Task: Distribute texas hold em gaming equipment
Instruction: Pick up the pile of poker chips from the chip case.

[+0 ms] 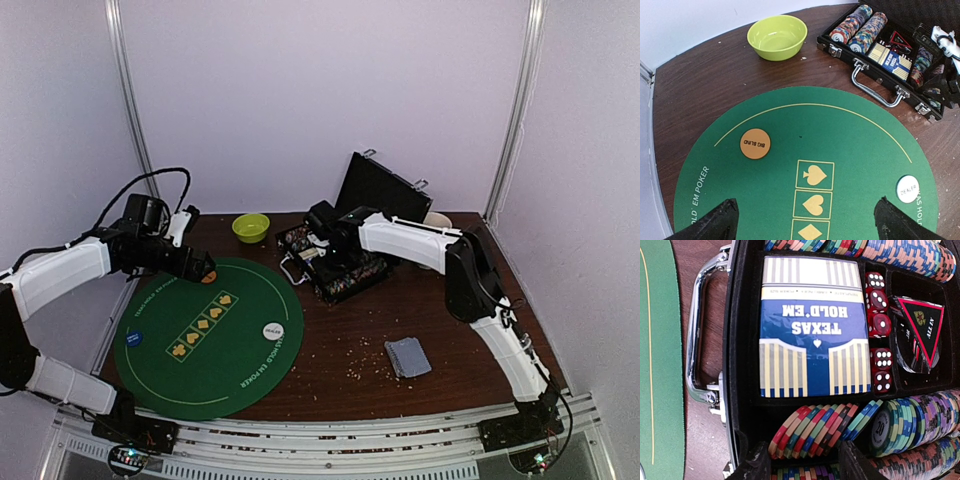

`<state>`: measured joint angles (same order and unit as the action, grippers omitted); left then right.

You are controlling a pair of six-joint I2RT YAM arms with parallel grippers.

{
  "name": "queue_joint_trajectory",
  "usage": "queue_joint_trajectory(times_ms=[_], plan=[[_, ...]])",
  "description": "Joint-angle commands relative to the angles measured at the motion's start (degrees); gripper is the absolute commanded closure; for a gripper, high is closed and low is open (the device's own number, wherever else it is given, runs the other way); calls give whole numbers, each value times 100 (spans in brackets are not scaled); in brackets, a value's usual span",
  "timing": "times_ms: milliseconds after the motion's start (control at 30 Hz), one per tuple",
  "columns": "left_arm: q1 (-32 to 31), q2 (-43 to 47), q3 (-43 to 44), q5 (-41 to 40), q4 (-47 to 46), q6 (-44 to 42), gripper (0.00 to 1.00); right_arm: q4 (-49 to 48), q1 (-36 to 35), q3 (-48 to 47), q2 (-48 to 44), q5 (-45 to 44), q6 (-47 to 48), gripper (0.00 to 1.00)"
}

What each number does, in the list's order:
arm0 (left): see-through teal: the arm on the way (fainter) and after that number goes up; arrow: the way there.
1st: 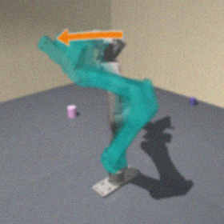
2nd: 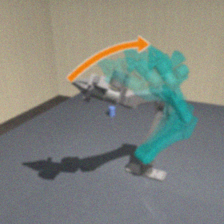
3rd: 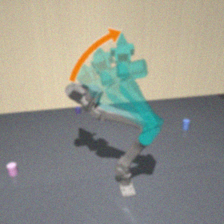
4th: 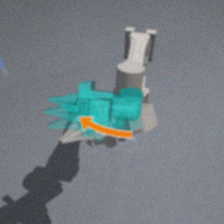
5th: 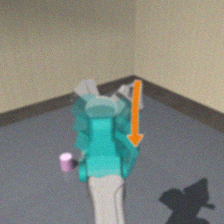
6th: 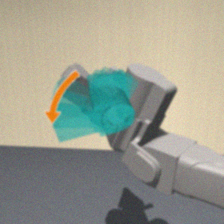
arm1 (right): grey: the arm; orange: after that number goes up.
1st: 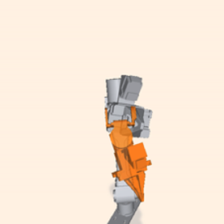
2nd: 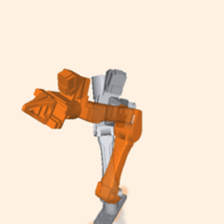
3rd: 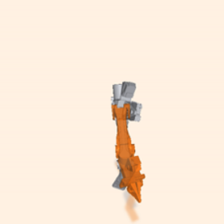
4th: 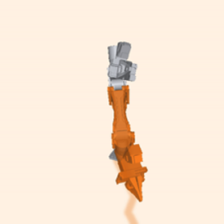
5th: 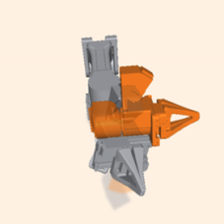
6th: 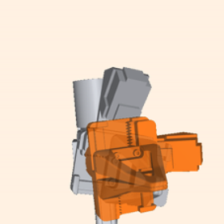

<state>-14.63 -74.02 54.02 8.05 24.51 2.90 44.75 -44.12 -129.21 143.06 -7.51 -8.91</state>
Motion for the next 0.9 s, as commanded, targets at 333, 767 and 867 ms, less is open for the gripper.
queue_joint_trajectory(times_ms=[333,767,867], plan=[[-30,-43,187,153,-92,-73,2,220,105,-237,347,-1542,-185,52],[-38,-18,162,122,-93,-86,2,-182,122,-94,353,-69,140,54],[-38,-18,152,124,-91,-80,2,-79,146,-170,458,90,152,55]])
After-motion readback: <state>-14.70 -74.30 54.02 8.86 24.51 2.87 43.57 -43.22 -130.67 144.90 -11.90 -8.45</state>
